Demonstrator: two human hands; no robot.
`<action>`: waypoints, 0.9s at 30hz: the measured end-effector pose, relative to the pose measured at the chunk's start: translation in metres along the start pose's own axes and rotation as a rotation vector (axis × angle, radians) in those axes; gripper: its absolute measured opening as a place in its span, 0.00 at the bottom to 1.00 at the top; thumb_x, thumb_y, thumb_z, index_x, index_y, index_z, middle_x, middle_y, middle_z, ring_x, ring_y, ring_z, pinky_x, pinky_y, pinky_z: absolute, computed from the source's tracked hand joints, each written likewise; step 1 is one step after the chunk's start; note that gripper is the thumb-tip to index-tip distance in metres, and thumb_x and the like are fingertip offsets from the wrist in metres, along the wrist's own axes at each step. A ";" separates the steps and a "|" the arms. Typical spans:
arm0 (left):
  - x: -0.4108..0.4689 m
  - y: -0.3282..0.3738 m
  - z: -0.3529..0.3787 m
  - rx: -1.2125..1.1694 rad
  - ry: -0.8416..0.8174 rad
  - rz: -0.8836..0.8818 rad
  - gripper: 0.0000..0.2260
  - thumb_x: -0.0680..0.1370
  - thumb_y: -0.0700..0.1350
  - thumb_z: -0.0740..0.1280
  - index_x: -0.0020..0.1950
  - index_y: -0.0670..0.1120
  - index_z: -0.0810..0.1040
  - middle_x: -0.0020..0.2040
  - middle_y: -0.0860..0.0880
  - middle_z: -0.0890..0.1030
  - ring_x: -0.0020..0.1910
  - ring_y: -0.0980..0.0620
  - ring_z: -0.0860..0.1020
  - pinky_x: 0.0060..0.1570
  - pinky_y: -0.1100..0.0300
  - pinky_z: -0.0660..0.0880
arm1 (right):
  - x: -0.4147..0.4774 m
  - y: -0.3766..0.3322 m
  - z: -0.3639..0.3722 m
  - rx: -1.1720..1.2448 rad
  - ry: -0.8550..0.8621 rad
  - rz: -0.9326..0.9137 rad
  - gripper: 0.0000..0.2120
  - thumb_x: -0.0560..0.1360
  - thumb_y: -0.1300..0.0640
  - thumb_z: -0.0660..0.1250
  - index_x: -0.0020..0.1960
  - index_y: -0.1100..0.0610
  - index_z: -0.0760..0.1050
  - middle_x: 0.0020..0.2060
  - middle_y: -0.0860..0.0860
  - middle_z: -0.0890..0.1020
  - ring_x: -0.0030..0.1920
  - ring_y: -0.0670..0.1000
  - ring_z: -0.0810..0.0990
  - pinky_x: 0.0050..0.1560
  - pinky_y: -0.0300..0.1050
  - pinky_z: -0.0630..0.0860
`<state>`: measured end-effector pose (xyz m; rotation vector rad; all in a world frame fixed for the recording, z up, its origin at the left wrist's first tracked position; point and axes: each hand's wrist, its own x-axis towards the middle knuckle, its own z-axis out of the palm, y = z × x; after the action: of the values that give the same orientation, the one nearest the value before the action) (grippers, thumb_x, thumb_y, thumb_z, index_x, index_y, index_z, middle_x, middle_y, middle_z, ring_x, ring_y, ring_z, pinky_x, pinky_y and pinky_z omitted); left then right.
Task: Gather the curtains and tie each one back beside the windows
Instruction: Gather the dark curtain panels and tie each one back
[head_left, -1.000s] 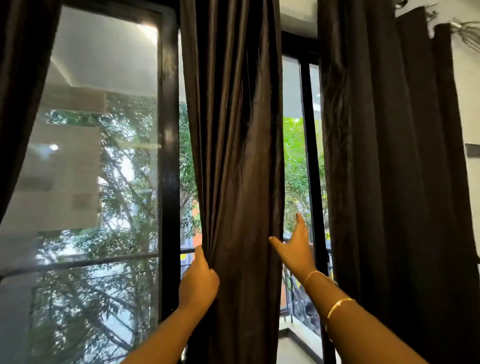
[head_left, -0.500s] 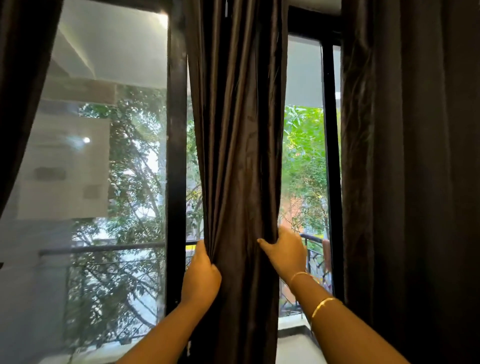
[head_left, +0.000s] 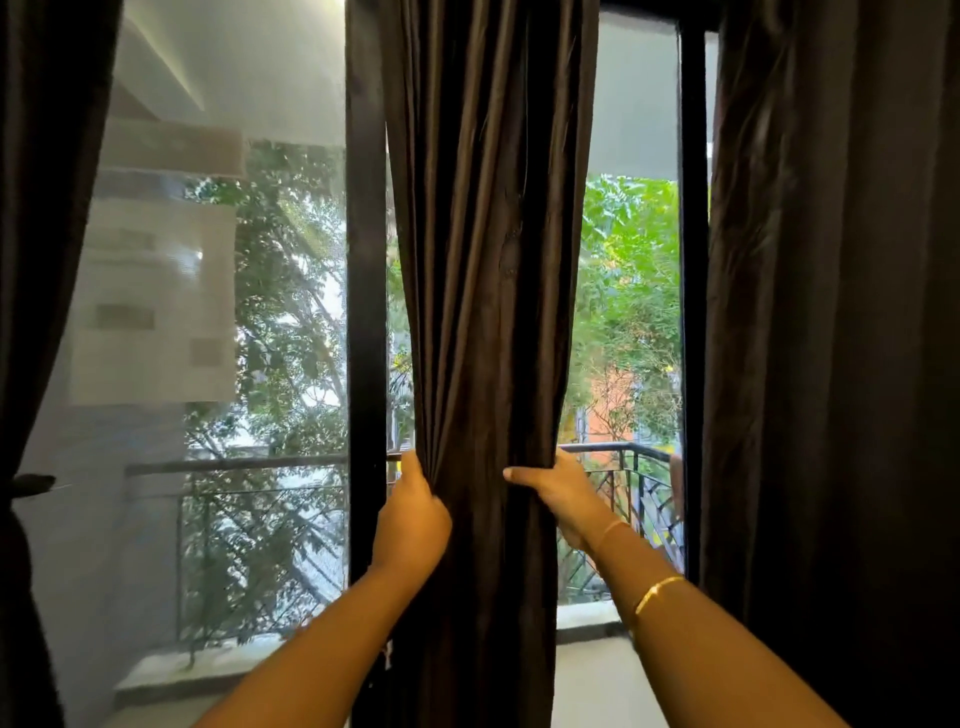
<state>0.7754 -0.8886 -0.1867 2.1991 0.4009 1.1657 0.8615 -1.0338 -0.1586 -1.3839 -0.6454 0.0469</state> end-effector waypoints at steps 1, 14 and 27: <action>-0.002 0.002 0.003 0.004 -0.009 0.000 0.27 0.77 0.35 0.56 0.75 0.45 0.53 0.33 0.47 0.70 0.28 0.52 0.69 0.23 0.60 0.61 | 0.001 0.000 0.001 -0.206 0.143 -0.028 0.14 0.72 0.65 0.70 0.57 0.64 0.76 0.49 0.57 0.83 0.46 0.55 0.82 0.48 0.47 0.79; -0.009 0.006 0.005 0.028 0.021 0.013 0.25 0.77 0.35 0.57 0.72 0.42 0.55 0.30 0.49 0.68 0.26 0.55 0.67 0.22 0.63 0.57 | -0.041 0.047 0.041 -0.362 0.545 -0.389 0.09 0.79 0.61 0.56 0.58 0.61 0.67 0.48 0.58 0.78 0.48 0.60 0.78 0.45 0.55 0.75; -0.013 0.011 0.001 -0.068 -0.168 0.088 0.21 0.77 0.36 0.57 0.69 0.45 0.59 0.34 0.48 0.72 0.29 0.51 0.70 0.24 0.61 0.63 | -0.045 0.042 0.030 -1.270 0.073 -0.688 0.06 0.65 0.63 0.68 0.40 0.62 0.73 0.34 0.58 0.78 0.36 0.62 0.77 0.33 0.51 0.72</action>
<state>0.7686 -0.9043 -0.1883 2.2531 0.1934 1.0146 0.8247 -1.0155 -0.2132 -2.2383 -1.1347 -1.1276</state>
